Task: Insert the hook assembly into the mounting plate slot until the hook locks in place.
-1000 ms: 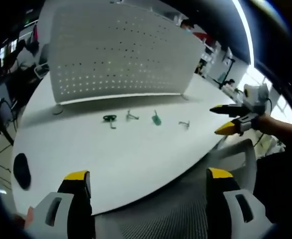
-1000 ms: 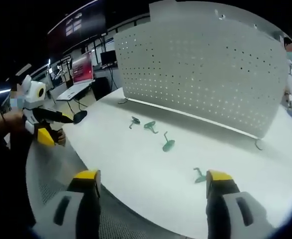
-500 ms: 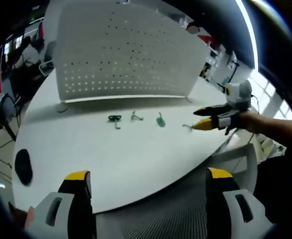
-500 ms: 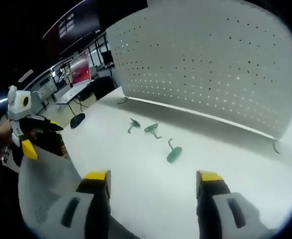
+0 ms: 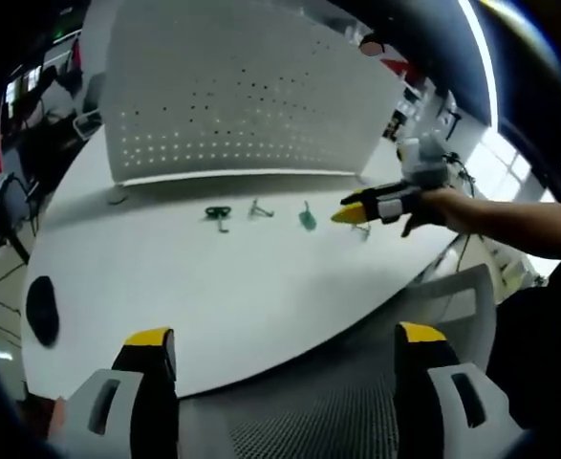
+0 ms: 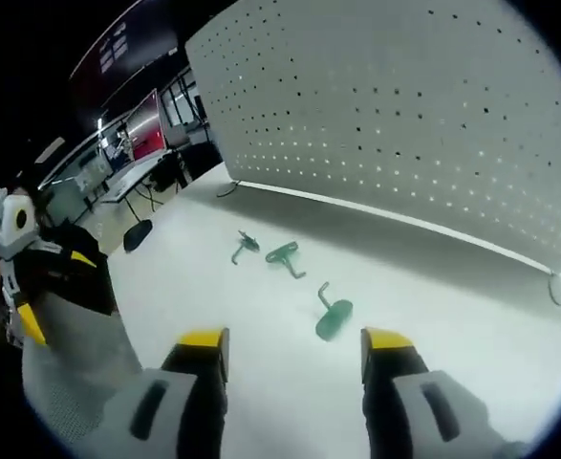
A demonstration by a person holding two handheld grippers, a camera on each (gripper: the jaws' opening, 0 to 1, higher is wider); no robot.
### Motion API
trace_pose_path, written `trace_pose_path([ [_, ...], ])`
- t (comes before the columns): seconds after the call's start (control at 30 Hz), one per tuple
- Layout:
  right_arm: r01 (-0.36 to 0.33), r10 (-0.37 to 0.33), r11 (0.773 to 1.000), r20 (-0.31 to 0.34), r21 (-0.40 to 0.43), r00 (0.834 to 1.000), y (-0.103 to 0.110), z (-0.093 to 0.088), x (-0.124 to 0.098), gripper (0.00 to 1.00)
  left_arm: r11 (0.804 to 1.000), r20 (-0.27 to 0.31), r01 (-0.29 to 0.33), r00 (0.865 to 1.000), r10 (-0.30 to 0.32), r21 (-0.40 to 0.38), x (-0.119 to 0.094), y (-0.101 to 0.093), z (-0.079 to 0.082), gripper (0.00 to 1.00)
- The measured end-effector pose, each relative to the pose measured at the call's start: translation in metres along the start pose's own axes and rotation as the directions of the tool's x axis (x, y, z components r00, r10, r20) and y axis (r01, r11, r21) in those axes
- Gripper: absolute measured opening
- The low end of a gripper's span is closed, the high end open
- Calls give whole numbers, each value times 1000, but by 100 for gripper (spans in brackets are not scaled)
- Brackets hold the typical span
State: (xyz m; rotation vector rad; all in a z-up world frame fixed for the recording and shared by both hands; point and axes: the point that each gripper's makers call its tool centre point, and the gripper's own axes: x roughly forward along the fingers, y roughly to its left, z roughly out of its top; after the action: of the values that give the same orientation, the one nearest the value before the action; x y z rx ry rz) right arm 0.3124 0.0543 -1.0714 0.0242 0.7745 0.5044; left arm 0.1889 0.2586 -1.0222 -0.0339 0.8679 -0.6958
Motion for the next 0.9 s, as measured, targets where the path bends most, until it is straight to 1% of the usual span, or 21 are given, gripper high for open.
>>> trace_pose_path([
  [0.1,-9,9,1000,-2,-1,1000,-1,2,8,43,1000,-12,-1,1000,1,5,1,0,-3,97],
  [0.13,-10,11,1000,7,-5,1000,-2,3,13,41,1000,-13,-2,1000,2,3,1,1,-4,97],
  [0.3,8,-8,1000,-5,-6,1000,-7,7,27,36,1000,-10,-7,1000,7,-11,1,3,-4,97],
  [0.4,18,-18,1000,-27,-11,999,-9,7,39,33,1000,-10,-10,1000,10,-23,1,4,-5,97],
  [0.47,29,-30,1000,-29,-10,999,-11,7,44,33,1000,-14,-14,1000,13,-24,0,5,-7,97],
  [0.53,41,-42,999,-43,-16,998,-13,5,49,29,1000,-20,-19,1000,19,-20,0,6,-8,96],
  [0.6,50,-50,999,-41,1,998,-15,6,53,25,999,-23,-19,1000,18,-26,1,6,-9,96],
  [0.63,59,-58,998,-47,24,997,-16,5,55,25,999,-23,-18,1000,17,-29,1,6,-9,96],
  [0.73,82,-80,995,-49,51,996,-22,6,59,23,999,-23,-26,999,25,-30,1,7,-10,96],
  [0.77,91,-87,993,-52,72,995,-23,6,60,23,999,-26,-29,999,29,-31,1,8,-10,96],
  [0.8,103,-96,987,-66,123,993,-25,3,60,23,999,-33,-40,999,38,-32,1,10,-11,96],
  [0.83,110,-98,983,-85,149,992,-26,-1,61,21,998,-37,-47,998,46,-32,0,12,-12,96],
  [0.9,124,-114,977,-66,173,991,-32,1,61,17,998,-39,-52,998,50,-35,0,13,-13,95],
])
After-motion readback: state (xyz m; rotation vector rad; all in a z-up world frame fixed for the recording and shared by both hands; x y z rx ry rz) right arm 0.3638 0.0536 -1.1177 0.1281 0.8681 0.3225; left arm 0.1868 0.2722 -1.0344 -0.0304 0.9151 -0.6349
